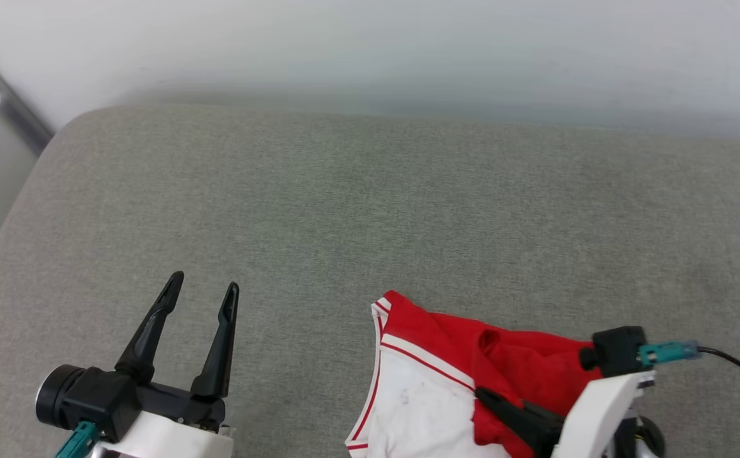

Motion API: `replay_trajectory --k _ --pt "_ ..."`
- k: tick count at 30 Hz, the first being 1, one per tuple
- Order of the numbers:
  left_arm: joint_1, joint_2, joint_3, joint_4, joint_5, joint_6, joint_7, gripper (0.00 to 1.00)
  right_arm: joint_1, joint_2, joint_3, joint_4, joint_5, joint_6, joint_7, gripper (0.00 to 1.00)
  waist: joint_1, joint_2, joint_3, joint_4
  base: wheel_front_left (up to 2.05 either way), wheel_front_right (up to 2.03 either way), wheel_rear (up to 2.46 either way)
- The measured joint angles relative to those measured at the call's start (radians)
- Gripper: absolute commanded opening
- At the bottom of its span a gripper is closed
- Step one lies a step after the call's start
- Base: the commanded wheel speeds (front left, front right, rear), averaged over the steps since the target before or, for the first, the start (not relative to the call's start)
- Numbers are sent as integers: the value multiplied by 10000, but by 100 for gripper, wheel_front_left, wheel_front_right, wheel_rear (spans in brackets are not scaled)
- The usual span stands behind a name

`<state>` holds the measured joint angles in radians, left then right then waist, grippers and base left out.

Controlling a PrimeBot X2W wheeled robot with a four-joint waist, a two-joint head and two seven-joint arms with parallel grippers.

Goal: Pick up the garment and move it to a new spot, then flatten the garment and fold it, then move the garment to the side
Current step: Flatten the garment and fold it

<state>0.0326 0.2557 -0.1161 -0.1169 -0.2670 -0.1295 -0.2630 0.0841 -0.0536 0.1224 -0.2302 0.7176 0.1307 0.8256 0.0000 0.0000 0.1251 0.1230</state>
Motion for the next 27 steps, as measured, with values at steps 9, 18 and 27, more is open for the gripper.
replay_trajectory --k 9,18,27 --pt "-5 -58 -180 38 -10 0 0 100 -1180 19 1223 2439 1768 0 -1791 0 0 0 -37 497 0 0 0" --pt "34 -107 -146 134 -12 0 0 100 -2109 17 2276 3906 2050 0 -2493 100 0 0 -82 689 0 0 0" --pt "49 -142 -29 130 0 0 0 100 -2959 23 2105 3352 1120 0 -3016 100 0 0 -98 368 0 0 0"
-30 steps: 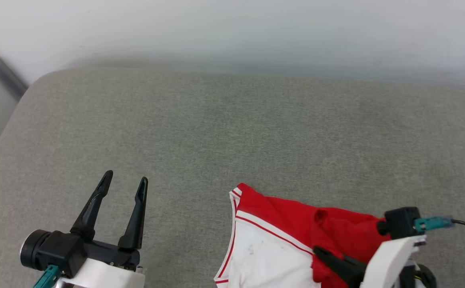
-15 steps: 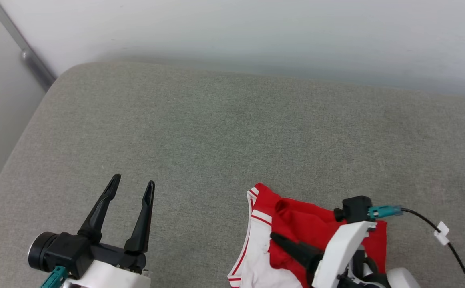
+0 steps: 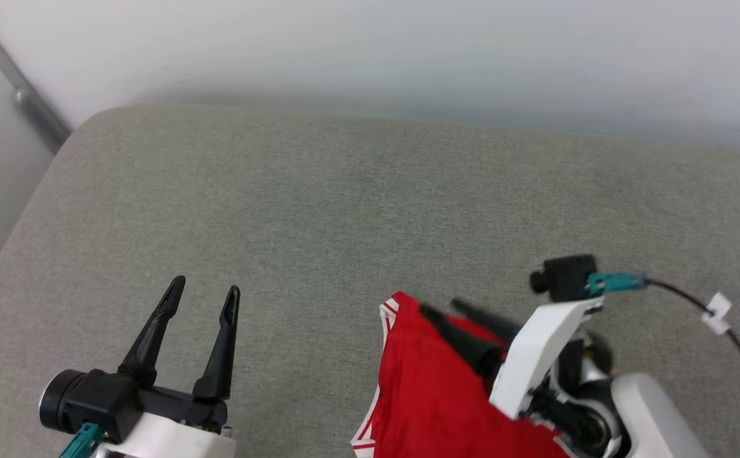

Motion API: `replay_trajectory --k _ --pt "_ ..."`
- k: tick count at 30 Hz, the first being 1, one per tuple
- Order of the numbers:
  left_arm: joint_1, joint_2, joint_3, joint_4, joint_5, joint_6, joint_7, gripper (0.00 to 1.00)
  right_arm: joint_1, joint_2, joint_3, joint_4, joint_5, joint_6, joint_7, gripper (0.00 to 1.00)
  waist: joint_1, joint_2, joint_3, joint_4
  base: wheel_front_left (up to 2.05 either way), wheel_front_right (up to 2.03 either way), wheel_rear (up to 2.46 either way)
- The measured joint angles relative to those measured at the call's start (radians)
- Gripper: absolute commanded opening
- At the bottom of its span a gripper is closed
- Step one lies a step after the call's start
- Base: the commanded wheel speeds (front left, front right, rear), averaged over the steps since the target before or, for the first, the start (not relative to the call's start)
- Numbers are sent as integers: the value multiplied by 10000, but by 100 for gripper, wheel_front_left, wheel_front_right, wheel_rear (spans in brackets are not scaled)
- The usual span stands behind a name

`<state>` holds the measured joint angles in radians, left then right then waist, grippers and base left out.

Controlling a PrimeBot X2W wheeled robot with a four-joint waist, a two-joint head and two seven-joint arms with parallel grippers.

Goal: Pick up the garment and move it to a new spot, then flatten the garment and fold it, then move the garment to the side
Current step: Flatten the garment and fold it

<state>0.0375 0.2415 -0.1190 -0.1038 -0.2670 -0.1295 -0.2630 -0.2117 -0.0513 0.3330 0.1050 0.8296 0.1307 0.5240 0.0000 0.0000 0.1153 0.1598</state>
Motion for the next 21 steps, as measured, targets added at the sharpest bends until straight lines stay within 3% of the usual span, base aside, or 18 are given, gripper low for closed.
replay_trajectory --k 4,8,13,18,21 --pt "-5 -25 35 -17 4 0 0 100 -471 -169 -723 -504 -2585 0 -410 100 0 0 -13 -217 0 0 0" --pt "-11 -67 8 -25 6 0 0 100 -686 -1220 -1237 -953 -4560 0 -1273 100 0 0 -32 -411 0 0 0" --pt "-62 -203 -111 -61 33 0 0 100 -520 -2284 -2366 -1164 -5707 0 -2853 100 0 0 48 -595 0 0 0" --pt "-154 -265 -236 -56 96 0 0 100 285 -2721 -3173 -1567 -5967 2 -4230 100 0 0 138 -701 0 0 0" --pt "-174 -284 -230 -56 117 0 0 100 866 -2669 -3730 -1799 -5988 2 -4847 100 0 0 138 -723 0 0 0"
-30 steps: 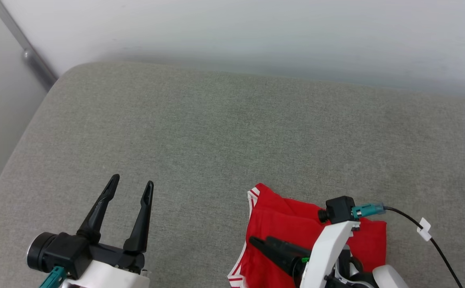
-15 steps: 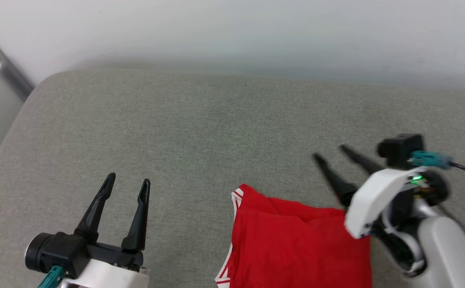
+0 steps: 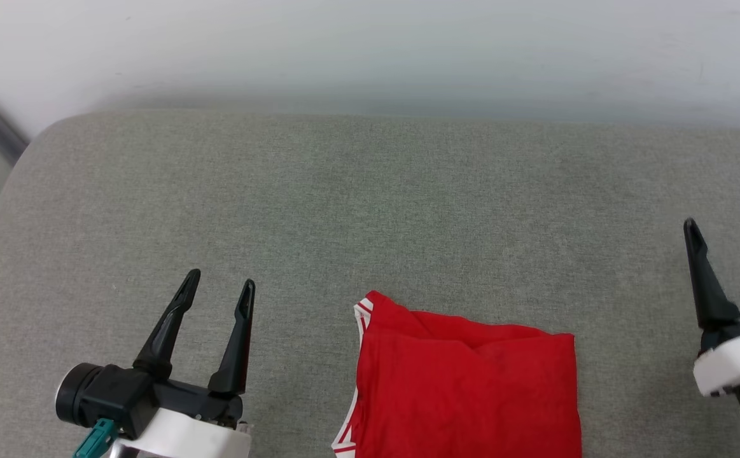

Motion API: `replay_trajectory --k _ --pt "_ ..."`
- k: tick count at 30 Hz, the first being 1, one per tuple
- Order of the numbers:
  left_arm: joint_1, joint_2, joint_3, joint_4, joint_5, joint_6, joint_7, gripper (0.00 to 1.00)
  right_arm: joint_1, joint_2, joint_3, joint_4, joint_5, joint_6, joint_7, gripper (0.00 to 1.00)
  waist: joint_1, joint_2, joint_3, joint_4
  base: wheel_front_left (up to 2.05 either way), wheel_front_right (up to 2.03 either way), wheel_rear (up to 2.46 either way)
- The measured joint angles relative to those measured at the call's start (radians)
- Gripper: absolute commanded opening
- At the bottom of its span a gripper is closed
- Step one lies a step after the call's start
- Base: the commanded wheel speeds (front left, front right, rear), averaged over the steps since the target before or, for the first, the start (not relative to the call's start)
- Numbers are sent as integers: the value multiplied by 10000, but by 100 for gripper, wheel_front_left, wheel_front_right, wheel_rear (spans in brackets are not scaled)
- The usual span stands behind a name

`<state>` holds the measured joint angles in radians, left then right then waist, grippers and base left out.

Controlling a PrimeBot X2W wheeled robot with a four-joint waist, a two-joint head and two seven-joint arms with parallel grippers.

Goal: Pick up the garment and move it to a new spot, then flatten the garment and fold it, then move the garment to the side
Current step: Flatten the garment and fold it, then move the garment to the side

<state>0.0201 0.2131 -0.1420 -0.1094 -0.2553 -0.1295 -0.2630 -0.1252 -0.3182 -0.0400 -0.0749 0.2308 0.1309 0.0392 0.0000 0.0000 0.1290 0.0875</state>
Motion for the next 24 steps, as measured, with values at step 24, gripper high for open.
replay_trajectory --k 24 --pt "239 -326 105 84 339 0 0 100 2072 1459 -180 -769 -165 0 -1425 100 0 1 -304 -48 0 0 0"
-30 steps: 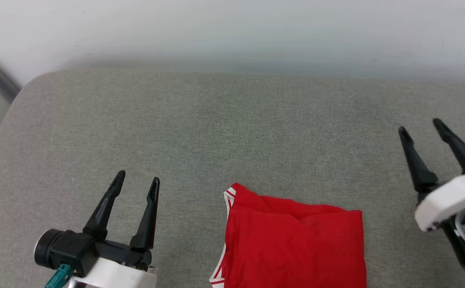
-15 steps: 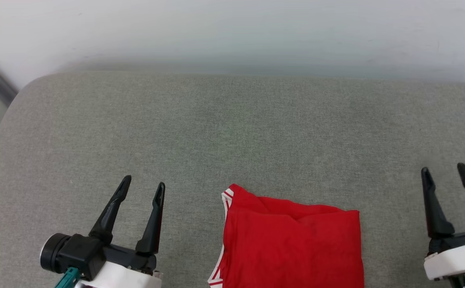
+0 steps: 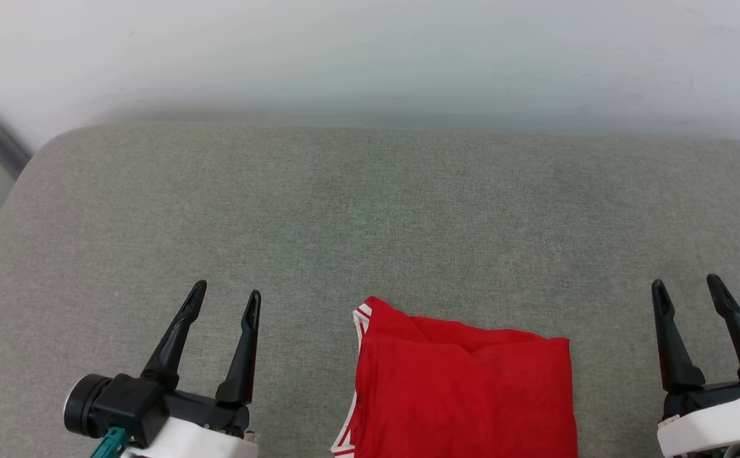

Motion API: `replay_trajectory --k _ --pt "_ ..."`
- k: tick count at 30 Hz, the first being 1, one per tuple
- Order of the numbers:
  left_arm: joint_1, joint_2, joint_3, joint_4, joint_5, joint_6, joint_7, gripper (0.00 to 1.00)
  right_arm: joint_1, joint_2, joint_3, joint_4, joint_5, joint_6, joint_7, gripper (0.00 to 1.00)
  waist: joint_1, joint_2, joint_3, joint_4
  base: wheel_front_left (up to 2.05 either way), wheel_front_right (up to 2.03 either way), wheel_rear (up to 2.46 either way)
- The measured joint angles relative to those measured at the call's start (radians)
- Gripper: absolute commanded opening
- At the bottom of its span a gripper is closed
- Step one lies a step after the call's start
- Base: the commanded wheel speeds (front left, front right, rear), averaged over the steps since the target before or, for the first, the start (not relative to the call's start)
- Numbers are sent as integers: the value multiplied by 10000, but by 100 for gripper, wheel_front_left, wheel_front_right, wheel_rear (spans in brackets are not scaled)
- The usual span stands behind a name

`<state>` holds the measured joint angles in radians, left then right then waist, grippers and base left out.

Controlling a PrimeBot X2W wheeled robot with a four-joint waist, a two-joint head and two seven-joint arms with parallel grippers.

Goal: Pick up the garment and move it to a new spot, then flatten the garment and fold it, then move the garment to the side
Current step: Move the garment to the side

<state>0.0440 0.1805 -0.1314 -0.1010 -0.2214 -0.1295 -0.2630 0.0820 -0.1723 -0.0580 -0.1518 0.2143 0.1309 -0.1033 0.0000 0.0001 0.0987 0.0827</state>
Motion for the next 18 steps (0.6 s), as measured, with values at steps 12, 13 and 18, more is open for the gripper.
replay_trajectory --k 12,13,18 --pt "-10 13 -63 -10 -33 0 0 100 38 -1212 1057 -439 1313 -2 3490 100 0 0 226 14 0 0 0" --pt "-23 27 -82 4 -35 0 0 100 49 -1361 1156 -564 1530 0 4017 100 0 -1 271 24 0 0 0" --pt "-170 119 -180 31 -105 0 0 100 172 -1933 1457 -1233 2564 0 7568 100 0 0 598 141 0 0 0"
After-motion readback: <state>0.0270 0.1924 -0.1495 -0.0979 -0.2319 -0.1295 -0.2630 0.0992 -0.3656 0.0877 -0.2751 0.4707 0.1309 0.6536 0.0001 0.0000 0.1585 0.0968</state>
